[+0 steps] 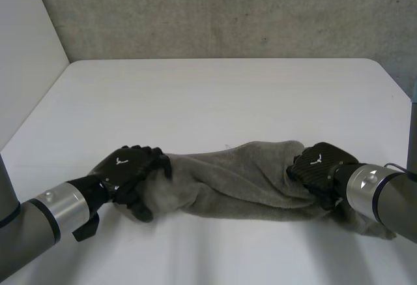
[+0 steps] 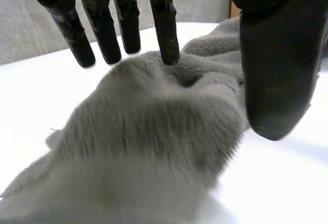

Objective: Fold the towel.

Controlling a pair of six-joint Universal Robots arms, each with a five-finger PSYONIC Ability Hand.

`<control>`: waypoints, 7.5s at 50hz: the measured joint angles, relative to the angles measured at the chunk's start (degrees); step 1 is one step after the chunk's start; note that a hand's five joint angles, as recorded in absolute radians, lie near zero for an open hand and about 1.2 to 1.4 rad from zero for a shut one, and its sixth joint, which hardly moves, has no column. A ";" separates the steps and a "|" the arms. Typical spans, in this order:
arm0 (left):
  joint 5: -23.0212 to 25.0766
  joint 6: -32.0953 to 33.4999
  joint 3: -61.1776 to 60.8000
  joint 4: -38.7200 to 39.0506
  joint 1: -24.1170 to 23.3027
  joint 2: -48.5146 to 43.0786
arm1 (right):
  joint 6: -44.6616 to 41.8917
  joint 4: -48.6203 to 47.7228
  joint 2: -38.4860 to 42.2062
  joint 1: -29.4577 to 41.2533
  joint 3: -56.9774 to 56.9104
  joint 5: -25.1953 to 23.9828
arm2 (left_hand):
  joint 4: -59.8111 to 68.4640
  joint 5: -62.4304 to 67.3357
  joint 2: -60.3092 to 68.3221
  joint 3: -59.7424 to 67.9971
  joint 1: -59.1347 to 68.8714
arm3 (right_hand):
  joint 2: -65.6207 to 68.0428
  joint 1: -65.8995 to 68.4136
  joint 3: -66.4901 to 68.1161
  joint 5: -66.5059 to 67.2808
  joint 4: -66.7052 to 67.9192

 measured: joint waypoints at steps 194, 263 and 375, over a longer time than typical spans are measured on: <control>-15.23 -7.55 21.38 -9.24 -10.47 -21.48 | 20.76 -3.47 2.17 3.04 -7.65 -5.31 | -3.82 -4.11 -3.98 4.43 -3.14 | 29.03 30.15 29.50 29.74 30.40; -10.79 -8.03 31.44 -16.86 -4.32 -13.01 | 20.06 -9.22 6.80 4.43 -21.64 -2.17 | 55.90 55.25 54.99 54.25 52.11 | 29.55 30.11 30.06 29.74 30.40; -13.41 6.83 3.72 17.76 7.69 -13.30 | 23.44 -18.56 5.85 4.12 1.13 -7.22 | 56.15 54.92 54.71 54.37 52.55 | -20.80 -21.02 -21.75 -23.91 -21.89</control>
